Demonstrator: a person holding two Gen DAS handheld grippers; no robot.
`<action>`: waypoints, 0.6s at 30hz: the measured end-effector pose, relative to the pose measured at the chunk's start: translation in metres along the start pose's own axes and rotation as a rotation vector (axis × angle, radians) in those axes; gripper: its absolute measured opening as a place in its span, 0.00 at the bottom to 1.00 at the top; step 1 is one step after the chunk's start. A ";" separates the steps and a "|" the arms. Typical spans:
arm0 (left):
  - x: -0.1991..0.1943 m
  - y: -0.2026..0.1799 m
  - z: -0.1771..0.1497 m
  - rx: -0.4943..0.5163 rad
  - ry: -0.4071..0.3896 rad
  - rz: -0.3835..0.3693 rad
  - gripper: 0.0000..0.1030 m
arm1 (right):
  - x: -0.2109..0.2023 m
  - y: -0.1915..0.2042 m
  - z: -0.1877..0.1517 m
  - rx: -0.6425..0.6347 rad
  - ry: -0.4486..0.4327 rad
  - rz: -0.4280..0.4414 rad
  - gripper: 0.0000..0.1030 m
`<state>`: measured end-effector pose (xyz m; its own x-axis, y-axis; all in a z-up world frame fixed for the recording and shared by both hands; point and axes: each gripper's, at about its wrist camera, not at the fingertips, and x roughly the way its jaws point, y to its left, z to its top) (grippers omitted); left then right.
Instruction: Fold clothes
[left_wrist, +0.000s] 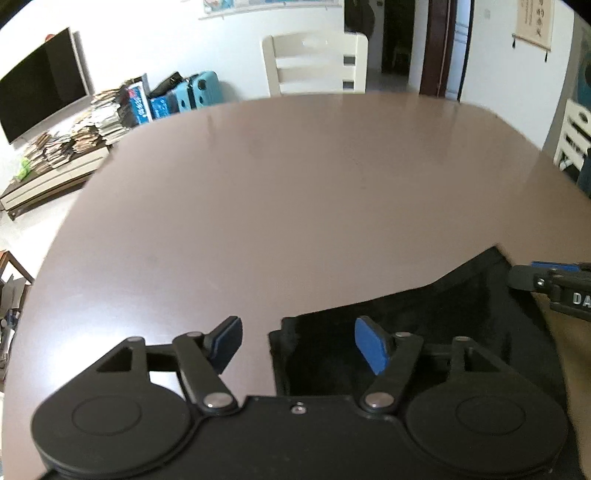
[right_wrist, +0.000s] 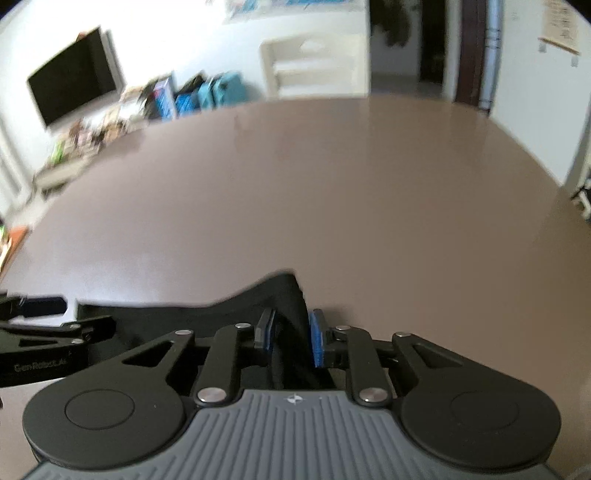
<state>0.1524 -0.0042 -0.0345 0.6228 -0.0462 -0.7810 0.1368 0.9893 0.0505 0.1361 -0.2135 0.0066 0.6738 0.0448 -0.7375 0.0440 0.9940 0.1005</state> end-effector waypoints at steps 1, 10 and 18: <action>-0.012 0.000 -0.005 -0.006 -0.003 -0.013 0.72 | -0.013 -0.001 -0.005 0.009 -0.005 -0.002 0.35; -0.024 -0.027 -0.066 -0.004 0.041 -0.111 0.63 | -0.033 0.010 -0.081 -0.027 0.098 0.010 0.14; 0.006 -0.012 -0.054 -0.017 0.039 -0.050 0.77 | -0.012 0.024 -0.077 -0.061 0.077 -0.017 0.14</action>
<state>0.1131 -0.0087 -0.0733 0.5851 -0.0902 -0.8059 0.1531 0.9882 0.0006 0.0725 -0.1824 -0.0337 0.6145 0.0329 -0.7882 0.0084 0.9988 0.0482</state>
